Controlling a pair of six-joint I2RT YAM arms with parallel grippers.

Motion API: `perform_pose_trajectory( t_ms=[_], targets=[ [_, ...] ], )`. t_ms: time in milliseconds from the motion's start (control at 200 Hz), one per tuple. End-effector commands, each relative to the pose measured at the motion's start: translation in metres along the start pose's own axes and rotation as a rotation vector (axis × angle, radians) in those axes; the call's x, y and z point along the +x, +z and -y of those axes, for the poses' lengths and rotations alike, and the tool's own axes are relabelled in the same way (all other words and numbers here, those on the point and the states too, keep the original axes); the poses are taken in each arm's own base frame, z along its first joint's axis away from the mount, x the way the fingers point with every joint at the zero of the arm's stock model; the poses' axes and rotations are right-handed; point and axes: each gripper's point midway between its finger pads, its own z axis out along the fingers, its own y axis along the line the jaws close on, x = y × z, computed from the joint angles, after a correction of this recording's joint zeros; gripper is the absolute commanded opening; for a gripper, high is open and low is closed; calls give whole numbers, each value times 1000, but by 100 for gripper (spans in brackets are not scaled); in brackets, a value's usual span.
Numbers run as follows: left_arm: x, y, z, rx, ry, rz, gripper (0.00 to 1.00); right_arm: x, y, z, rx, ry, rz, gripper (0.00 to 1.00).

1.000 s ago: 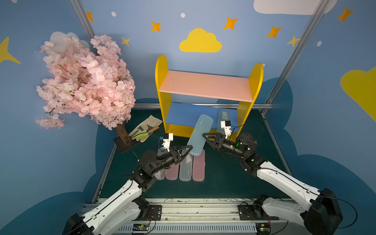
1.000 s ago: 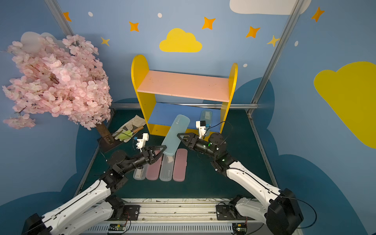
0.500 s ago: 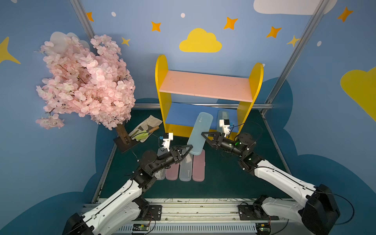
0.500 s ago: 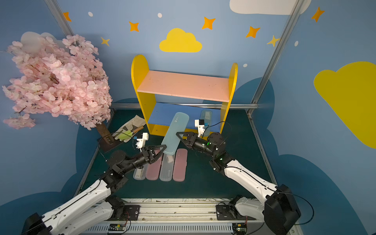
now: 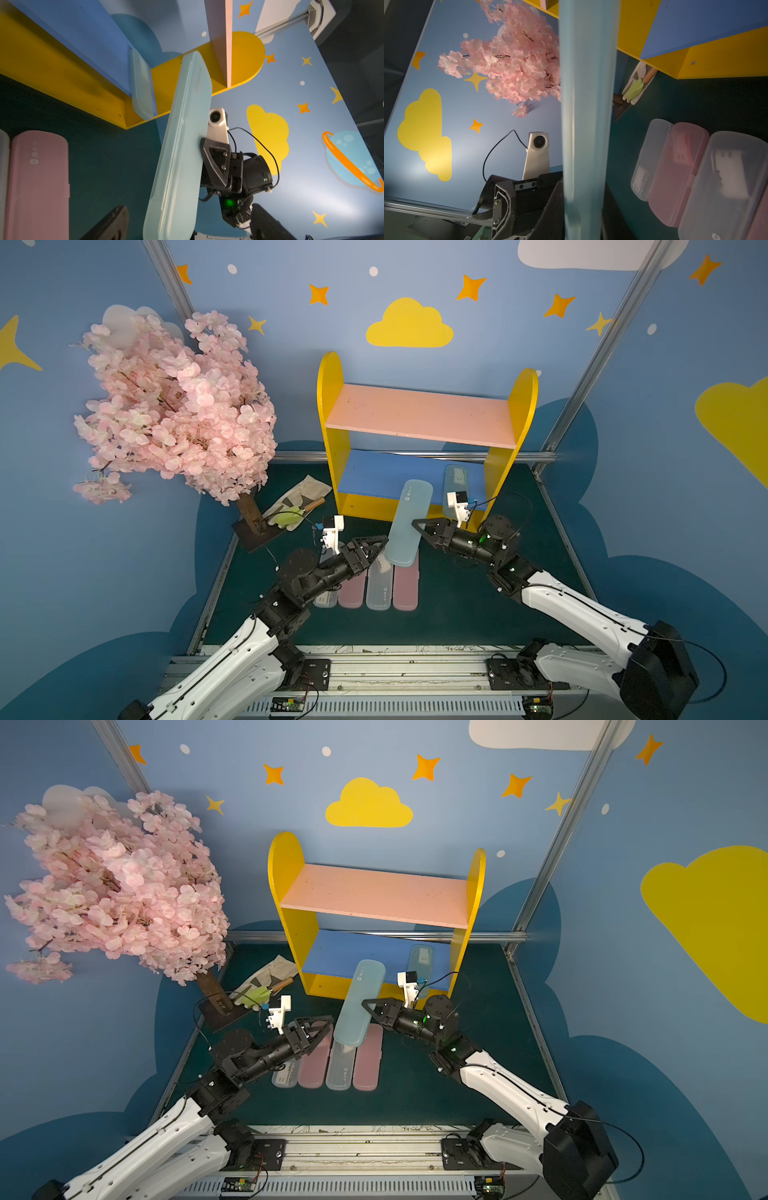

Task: Remove the pencil cases from the shelf
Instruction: Place the pencil case at the center of the board.

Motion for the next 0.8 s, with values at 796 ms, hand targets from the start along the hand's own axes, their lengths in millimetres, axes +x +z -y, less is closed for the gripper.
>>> perform_pose_trajectory(
  t_ms=[796],
  targets=[
    [-3, -21, -65, -284, 78, 75, 100, 52, -87, 156, 400, -11, -122, 12]
  ],
)
